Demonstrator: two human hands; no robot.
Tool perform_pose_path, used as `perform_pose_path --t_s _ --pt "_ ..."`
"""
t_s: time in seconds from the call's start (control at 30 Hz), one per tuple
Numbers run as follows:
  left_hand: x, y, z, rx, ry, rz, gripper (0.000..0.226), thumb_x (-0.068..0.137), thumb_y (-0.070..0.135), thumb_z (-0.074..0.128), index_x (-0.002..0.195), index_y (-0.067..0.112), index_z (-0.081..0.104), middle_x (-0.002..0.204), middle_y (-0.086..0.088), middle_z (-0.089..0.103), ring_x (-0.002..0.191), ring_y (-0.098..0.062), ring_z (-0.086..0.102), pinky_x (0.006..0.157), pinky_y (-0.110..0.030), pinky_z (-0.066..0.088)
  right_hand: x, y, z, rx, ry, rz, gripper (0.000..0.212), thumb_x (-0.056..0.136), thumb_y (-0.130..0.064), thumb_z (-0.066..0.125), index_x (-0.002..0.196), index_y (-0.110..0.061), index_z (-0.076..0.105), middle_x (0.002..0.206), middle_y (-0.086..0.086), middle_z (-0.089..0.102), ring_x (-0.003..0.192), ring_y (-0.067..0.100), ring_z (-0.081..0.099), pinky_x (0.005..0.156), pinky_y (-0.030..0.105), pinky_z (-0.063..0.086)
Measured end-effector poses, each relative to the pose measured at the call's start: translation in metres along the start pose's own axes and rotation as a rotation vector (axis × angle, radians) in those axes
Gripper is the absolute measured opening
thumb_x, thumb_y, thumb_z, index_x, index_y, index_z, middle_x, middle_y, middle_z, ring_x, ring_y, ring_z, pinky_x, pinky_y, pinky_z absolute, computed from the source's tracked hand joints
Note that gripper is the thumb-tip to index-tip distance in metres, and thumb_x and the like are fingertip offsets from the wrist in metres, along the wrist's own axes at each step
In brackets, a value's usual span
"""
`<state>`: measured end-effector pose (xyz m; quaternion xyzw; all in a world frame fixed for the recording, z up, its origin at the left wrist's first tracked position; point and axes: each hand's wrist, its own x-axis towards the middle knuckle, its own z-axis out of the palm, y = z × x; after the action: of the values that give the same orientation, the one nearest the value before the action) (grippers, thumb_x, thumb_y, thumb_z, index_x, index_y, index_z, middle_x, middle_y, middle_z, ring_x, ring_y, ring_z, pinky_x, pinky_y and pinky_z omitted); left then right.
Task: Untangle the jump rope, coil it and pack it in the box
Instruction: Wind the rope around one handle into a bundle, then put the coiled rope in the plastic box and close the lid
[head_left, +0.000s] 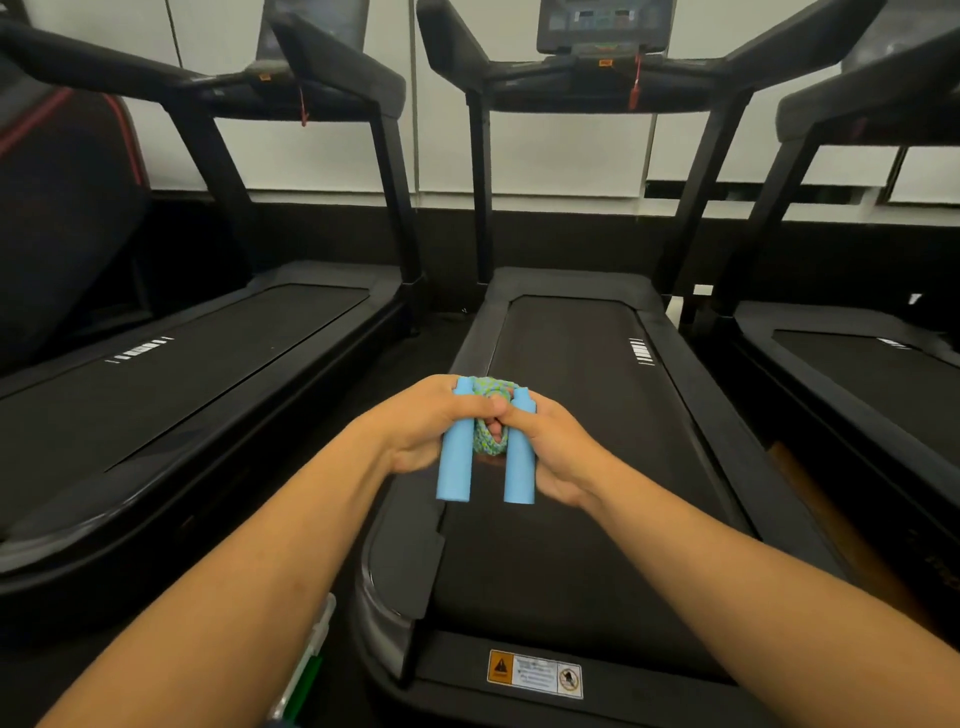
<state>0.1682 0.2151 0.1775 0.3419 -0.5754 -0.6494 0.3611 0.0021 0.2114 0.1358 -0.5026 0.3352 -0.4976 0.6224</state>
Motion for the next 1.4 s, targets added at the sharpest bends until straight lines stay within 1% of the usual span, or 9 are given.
perform_pose_path --t_s 0.1,0.3,0.4,0.53,0.67,0.97,1.17,1.3,1.4 --pt "-0.006 0.001 -0.007 0.051 0.011 0.033 0.025 0.094 0.004 0.065 0.118 -0.001 0.066 0.105 -0.018 0.074 0.093 -0.026 0.074 0.077 -0.035 0.060 0.009 0.004 0.009 -0.008 0.012 -0.024 0.032 0.096 -0.018 0.069 0.125 -0.006 0.066 0.134 0.039 0.053 0.111 0.041 0.059 0.104 0.064 0.047" --pt "-0.014 -0.011 -0.039 0.241 0.223 0.128 0.035 0.079 0.002 0.066 0.113 0.000 0.057 0.105 -0.023 0.067 0.086 -0.026 0.069 0.075 -0.037 0.058 0.024 0.020 0.039 -0.042 0.054 -0.088 0.026 0.097 -0.017 0.066 0.121 -0.007 0.066 0.120 0.022 0.071 0.110 0.038 0.068 0.097 0.053 0.055" --pt "-0.021 -0.019 -0.055 0.175 0.297 0.135 0.031 0.088 0.001 0.068 0.116 0.001 0.054 0.099 -0.018 0.067 0.077 -0.019 0.070 0.063 -0.029 0.056 0.030 0.030 0.053 -0.031 0.049 -0.077 0.029 0.098 -0.021 0.066 0.124 -0.007 0.066 0.121 0.020 0.072 0.114 0.038 0.068 0.096 0.049 0.058" --pt "-0.025 -0.035 -0.083 0.061 0.356 0.148 0.036 0.084 0.012 0.079 0.113 0.000 0.059 0.109 -0.026 0.069 0.089 -0.031 0.071 0.071 -0.038 0.057 0.039 0.044 0.069 0.037 0.049 -0.013 0.032 0.099 -0.024 0.064 0.126 -0.007 0.065 0.121 0.018 0.073 0.113 0.036 0.070 0.095 0.050 0.058" --pt "-0.033 -0.047 -0.108 -0.006 0.376 0.160 0.025 0.090 0.019 0.074 0.105 0.002 0.066 0.098 -0.014 0.073 0.085 -0.023 0.072 0.072 -0.035 0.058 0.051 0.063 0.088 0.112 0.089 0.045 0.032 0.100 -0.025 0.063 0.126 -0.007 0.064 0.121 0.018 0.073 0.113 0.034 0.070 0.087 0.044 0.061" --pt "-0.051 -0.100 -0.185 0.090 0.475 -0.069 0.037 0.092 0.017 0.070 0.115 -0.011 0.063 0.100 -0.019 0.071 0.089 -0.026 0.069 0.086 -0.043 0.055 0.084 0.153 0.134 0.155 0.131 0.244 0.024 0.097 -0.023 0.067 0.116 -0.009 0.068 0.121 0.020 0.072 0.113 0.034 0.070 0.097 0.050 0.057" --pt "-0.067 -0.160 -0.236 0.058 0.522 -0.245 0.016 0.094 0.015 0.068 0.098 0.000 0.069 0.087 -0.013 0.073 0.073 -0.019 0.070 0.067 -0.032 0.056 0.105 0.236 0.161 0.243 0.198 0.469 0.033 0.096 -0.034 0.065 0.114 -0.007 0.071 0.118 0.020 0.073 0.104 0.033 0.071 0.090 0.046 0.059" --pt "-0.076 -0.200 -0.267 0.042 0.542 -0.368 0.022 0.095 0.013 0.067 0.108 -0.004 0.067 0.091 -0.016 0.072 0.074 -0.021 0.070 0.068 -0.032 0.058 0.113 0.296 0.170 0.341 0.239 0.592 0.048 0.095 -0.042 0.059 0.124 -0.005 0.068 0.122 0.023 0.071 0.104 0.034 0.070 0.098 0.051 0.055" --pt "-0.079 -0.229 -0.283 0.009 0.551 -0.441 0.016 0.094 0.013 0.067 0.102 -0.001 0.068 0.082 -0.011 0.073 0.066 -0.017 0.070 0.060 -0.028 0.056 0.113 0.330 0.173 0.387 0.280 0.675 0.046 0.097 -0.040 0.056 0.126 -0.006 0.066 0.122 0.021 0.071 0.110 0.035 0.069 0.091 0.047 0.057"
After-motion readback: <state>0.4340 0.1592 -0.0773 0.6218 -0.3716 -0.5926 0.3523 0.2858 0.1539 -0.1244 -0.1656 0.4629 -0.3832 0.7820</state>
